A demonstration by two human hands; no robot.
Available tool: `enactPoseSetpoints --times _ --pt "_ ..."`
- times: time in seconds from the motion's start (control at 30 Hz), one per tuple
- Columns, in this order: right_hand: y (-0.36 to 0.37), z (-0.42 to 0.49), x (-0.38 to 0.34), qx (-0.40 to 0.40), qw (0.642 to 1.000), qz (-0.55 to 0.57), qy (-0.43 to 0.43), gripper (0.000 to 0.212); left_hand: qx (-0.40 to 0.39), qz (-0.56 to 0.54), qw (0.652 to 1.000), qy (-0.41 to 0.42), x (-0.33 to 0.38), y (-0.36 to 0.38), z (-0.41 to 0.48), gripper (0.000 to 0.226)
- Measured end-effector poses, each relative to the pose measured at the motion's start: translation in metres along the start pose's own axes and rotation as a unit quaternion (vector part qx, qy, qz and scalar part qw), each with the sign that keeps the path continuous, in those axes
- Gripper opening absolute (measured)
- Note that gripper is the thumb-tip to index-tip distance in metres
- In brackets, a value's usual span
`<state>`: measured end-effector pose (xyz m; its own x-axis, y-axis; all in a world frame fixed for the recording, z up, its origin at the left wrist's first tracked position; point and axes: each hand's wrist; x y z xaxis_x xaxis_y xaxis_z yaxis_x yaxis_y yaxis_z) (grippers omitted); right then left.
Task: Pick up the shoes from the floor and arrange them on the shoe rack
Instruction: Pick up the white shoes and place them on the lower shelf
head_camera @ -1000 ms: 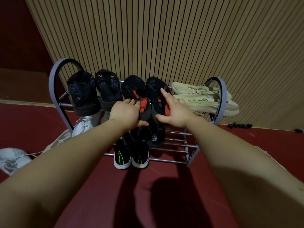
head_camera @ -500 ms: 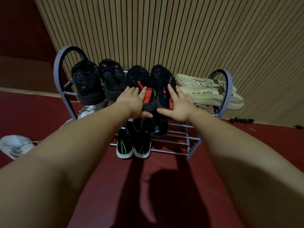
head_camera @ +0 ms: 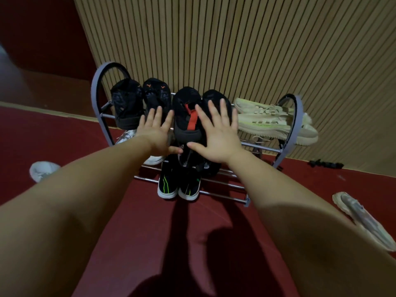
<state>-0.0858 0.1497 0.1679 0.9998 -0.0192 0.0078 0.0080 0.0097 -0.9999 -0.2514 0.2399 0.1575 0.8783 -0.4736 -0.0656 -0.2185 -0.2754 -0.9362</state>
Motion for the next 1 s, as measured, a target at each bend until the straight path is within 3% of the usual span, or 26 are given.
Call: enactPoseSetpoints --times 0.23,0.37,0.53,0.73,1.0 --pt "0.011 -0.017 -0.056 -0.024 0.982 -0.072 -0.174 0.091 -0.001 -0.055 0.995 -0.086 -0.065 0.052 -0.045 0.112" --pt "0.035 0.0 -0.099 -0.042 0.969 -0.104 -0.222 0.089 -0.006 -0.102 0.985 -0.135 -0.121 0.102 -0.05 0.112" --pt "0.087 0.035 -0.168 -0.068 0.967 -0.102 -0.224 0.09 -0.068 -0.138 0.969 -0.195 -0.218 0.173 -0.034 0.111" --pt "0.14 0.09 -0.251 -0.138 0.972 -0.078 -0.173 0.092 -0.153 -0.237 0.922 -0.266 -0.322 0.256 -0.011 0.112" --pt "0.194 0.155 -0.325 -0.238 0.959 -0.056 -0.143 0.091 -0.141 -0.276 0.924 -0.225 -0.37 0.309 0.045 0.106"
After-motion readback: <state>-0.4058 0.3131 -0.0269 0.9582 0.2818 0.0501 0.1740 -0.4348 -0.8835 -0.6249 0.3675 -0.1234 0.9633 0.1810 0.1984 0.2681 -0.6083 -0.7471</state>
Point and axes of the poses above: each hand's wrist, its own z-axis towards the middle knuckle, its own y-axis out of the palm, x = y × z, and after that the axes turned 14 degrees about -x, right-handed
